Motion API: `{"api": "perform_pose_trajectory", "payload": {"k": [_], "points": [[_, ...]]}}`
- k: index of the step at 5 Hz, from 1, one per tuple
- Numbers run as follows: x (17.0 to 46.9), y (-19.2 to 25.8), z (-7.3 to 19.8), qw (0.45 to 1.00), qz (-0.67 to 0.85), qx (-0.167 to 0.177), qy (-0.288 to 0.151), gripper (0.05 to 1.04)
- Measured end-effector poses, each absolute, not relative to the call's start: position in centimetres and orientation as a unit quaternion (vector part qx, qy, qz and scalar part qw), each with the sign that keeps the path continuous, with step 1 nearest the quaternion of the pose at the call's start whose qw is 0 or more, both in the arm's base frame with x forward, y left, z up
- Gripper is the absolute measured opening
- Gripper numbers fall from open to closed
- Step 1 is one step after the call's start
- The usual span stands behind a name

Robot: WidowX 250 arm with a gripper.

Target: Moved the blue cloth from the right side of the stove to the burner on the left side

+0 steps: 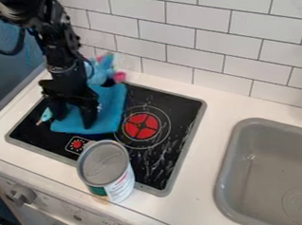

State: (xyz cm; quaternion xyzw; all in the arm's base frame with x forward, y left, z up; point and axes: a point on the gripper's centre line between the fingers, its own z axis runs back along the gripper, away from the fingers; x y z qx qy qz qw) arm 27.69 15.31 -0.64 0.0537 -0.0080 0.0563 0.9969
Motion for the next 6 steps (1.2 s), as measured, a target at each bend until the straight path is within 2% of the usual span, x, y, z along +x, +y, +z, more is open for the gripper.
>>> {"api": "perform_pose_trajectory", "payload": {"k": [2, 3, 4, 5, 6], "points": [[27.7, 15.5, -0.5, 0.997, 0.067, 0.045, -0.01, 1.0], [28.3, 15.2, 1.2, 0.996, 0.075, 0.034, -0.036, 1.001], [29.3, 14.4, 4.2, 0.994, 0.077, 0.012, -0.075, 1.0], [30.2, 14.5, 5.5, 0.993, 0.077, 0.007, -0.084, 1.0], [30.4, 15.0, 7.1, 0.991, 0.085, 0.022, -0.104, 1.0]]}}
